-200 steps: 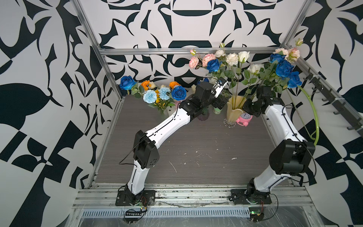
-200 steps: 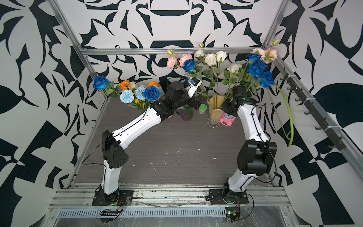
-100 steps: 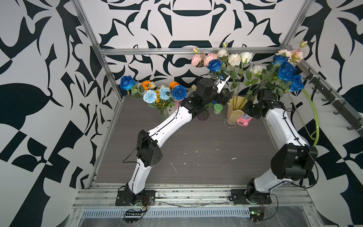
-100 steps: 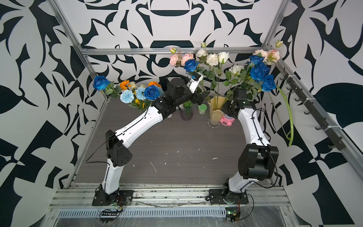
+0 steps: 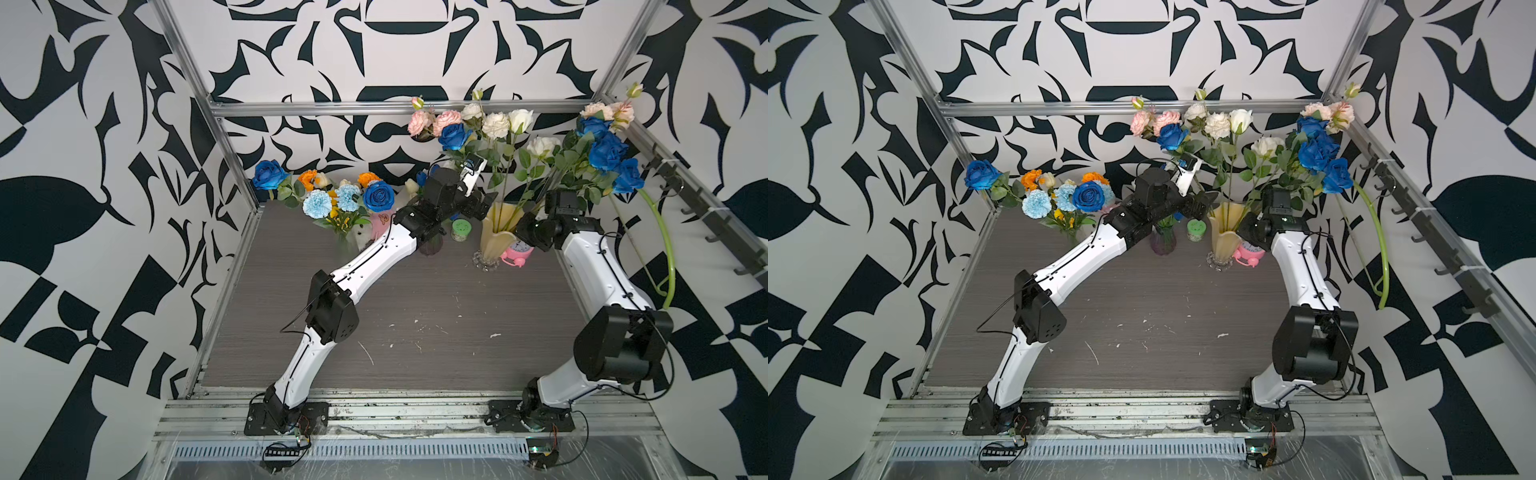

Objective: Pick out blue flowers from the vase
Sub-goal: Move the vase to the center of the board.

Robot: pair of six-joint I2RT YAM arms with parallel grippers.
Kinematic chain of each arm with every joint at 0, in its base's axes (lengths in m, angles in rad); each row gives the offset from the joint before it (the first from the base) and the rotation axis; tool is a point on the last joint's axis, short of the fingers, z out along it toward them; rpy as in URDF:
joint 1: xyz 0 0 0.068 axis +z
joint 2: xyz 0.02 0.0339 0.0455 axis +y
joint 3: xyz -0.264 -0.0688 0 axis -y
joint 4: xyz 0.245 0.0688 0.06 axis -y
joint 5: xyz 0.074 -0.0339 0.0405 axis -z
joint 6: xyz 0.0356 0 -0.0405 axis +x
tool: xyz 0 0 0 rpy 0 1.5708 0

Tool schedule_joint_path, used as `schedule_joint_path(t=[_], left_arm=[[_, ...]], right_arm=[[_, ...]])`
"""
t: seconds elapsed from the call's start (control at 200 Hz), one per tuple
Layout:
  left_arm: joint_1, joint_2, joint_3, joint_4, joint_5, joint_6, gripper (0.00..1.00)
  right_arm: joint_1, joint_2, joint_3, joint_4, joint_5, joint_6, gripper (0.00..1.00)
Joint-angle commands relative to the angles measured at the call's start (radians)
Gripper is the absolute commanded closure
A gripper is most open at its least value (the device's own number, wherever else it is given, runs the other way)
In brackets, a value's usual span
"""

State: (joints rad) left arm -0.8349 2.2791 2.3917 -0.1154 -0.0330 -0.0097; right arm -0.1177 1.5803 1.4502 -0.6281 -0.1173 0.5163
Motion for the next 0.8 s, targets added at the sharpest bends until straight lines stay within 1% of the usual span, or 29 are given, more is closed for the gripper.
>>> schedule_joint_path(t=[0.0,0.145,0.32,0.47,0.53,0.61,0.665,0.68,0.7,0.73,0.795], left_arm=[[0.008,0.026,0.042,0.030,-0.025,-0.016,0.01],[0.008,0.037,0.034,0.104,-0.032,-0.006,0.01],[0.017,0.101,0.131,0.074,-0.040,-0.015,0.01],[0.017,0.090,0.064,0.198,-0.030,-0.019,0.01],[0.017,0.094,0.064,0.220,-0.026,-0.022,0.00],[0.017,0.099,0.069,0.232,-0.015,-0.025,0.07],[0.016,0.093,0.057,0.251,-0.003,-0.030,0.14],[0.017,0.091,0.051,0.258,0.002,-0.031,0.20],[0.017,0.086,0.042,0.268,0.009,-0.034,0.26],[0.017,0.076,0.024,0.288,0.018,-0.038,0.32],[0.017,0.055,-0.026,0.336,0.045,-0.048,0.35]], right_arm=[[-0.008,-0.034,-0.002,0.134,-0.062,0.013,1.00],[-0.016,-0.032,-0.008,0.137,-0.073,0.009,1.00],[-0.019,-0.044,-0.022,0.144,-0.080,0.001,1.00],[-0.018,-0.042,-0.040,0.154,-0.088,-0.008,1.00],[-0.017,-0.036,-0.042,0.156,-0.093,-0.009,1.00],[-0.019,-0.030,-0.041,0.163,-0.096,-0.009,1.00],[-0.019,-0.023,-0.038,0.165,-0.097,-0.008,1.00],[-0.020,-0.022,-0.038,0.163,-0.097,-0.008,1.00],[-0.017,-0.020,-0.037,0.164,-0.096,-0.008,1.00],[-0.018,-0.019,-0.036,0.164,-0.095,-0.009,1.00],[-0.018,-0.016,-0.036,0.165,-0.090,-0.010,1.00]])
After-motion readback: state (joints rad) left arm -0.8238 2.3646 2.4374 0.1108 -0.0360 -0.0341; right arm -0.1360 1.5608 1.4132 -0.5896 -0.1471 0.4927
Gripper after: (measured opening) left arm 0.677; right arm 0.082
